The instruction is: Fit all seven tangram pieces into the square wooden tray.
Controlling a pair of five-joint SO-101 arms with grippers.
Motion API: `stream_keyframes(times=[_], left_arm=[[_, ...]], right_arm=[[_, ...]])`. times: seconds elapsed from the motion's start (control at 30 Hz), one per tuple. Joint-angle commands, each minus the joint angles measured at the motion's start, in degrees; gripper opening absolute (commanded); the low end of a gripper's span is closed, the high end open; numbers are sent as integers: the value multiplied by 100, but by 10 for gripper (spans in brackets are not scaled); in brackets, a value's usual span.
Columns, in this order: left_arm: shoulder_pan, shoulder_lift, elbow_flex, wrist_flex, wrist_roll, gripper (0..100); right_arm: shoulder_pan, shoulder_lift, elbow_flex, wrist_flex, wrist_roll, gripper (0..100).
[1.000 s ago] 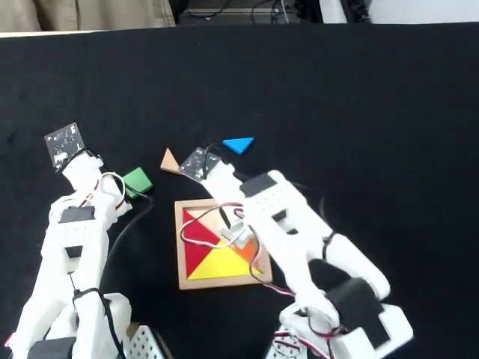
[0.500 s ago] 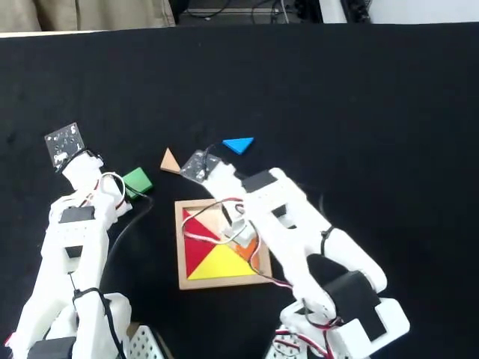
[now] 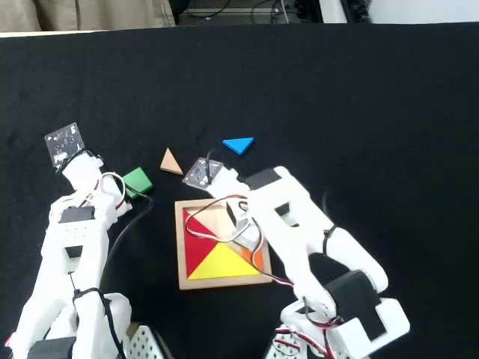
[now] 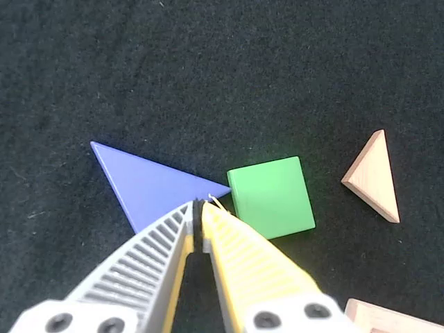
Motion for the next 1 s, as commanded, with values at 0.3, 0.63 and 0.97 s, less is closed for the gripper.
stream_keyframes(times=[0.3, 0.63, 0.97], left_arm=[[66, -132, -40, -62, 0, 33], [92, -167, -48, -44, -273, 52], [989, -105, -708, 835, -1134, 130]], right_arm=[[-352, -813, 110, 545, -202, 11], [1600, -4760, 1270, -615, -1820, 11], [2426, -4699, 1877, -1266, -2242, 12]])
